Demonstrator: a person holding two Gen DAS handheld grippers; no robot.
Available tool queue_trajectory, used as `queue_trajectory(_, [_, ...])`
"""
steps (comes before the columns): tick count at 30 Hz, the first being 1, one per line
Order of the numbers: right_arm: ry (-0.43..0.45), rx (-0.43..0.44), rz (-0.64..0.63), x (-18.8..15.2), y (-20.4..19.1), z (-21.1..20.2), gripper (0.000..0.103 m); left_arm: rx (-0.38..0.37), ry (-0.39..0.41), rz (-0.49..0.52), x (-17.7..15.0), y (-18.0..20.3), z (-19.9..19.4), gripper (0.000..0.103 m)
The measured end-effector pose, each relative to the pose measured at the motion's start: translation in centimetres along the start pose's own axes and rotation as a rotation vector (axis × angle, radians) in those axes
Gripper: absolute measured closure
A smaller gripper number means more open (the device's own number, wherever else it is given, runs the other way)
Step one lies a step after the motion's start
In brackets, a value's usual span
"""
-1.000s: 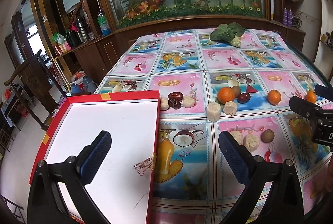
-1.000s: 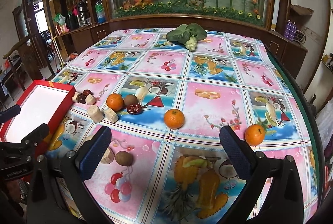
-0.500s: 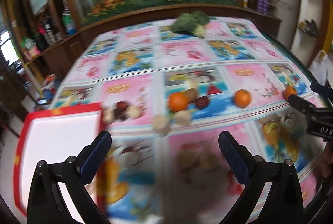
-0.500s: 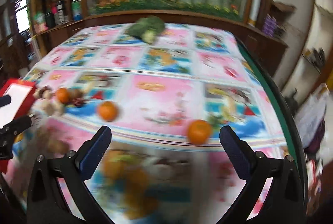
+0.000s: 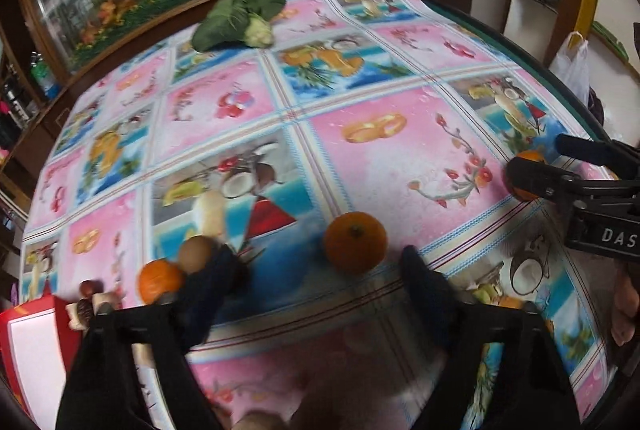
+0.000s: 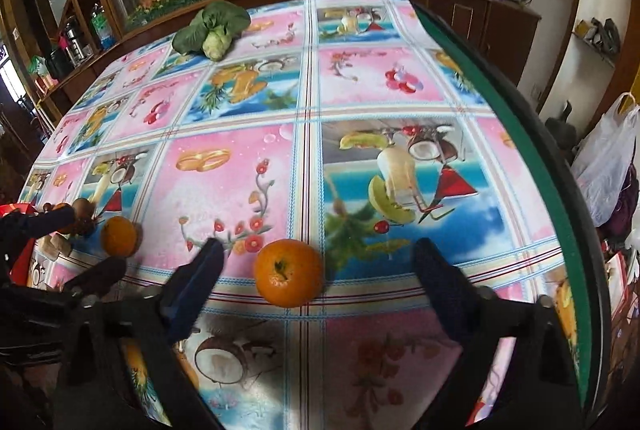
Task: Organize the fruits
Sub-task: 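Grasp an orange with the right gripper while the left gripper grasps another orange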
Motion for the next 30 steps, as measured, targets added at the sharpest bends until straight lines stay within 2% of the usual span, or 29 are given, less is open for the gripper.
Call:
queue_trajectory(2, [-0.034,0.014,0.003,-0.2,-0.1,0.6,0.031,-0.031,-0.015,-0.008,0.2,0.0,0.5,0.037])
queue_trajectory(4, [-0.029,0.002,-0.009,-0.2,-0.3,0.7,0.032,-0.052,-0.011,-0.011,0.3,0.0,0.7,0.044])
queue_trajectory(7, [-0.02,-0.011,-0.024,-0.4,-0.5,0.7,0.04,-0.079,-0.005,-0.006,0.6,0.2,0.8,0.057])
queue_trajectory(12, [-0.007,-0.05,-0.061,-0.5,-1.0,0.9,0.045,-0.11,0.01,0.011,0.7,0.8,0.9,0.071])
queue_trajectory(16, [0.002,-0.063,-0.091,-0.6,-1.6,0.9,0.052,-0.106,0.016,0.02,0.8,0.9,1.1,0.072])
queue_trajectory(21, [0.004,-0.065,-0.093,-0.7,-1.6,0.9,0.053,-0.1,0.018,0.016,0.9,1.1,1.1,0.073])
queue_trajectory(28, [0.017,-0.064,-0.121,-0.9,-2.3,0.7,0.065,-0.107,0.023,0.003,0.7,1.2,0.5,0.073])
queue_trajectory(30, [0.023,-0.08,-0.126,-0.9,-2.6,0.6,0.066,-0.11,0.035,-0.007,0.5,1.1,-0.2,0.073])
Point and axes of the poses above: each gripper's, at about its wrist camera, not at the fingertips, and z roughly the way its jaws point, y to its right, x to its top, the point moved 1 cm from there along z, roughly the way its jaws point, and after that the axes turned 2 degrees about -x, right-handed, at the moved point
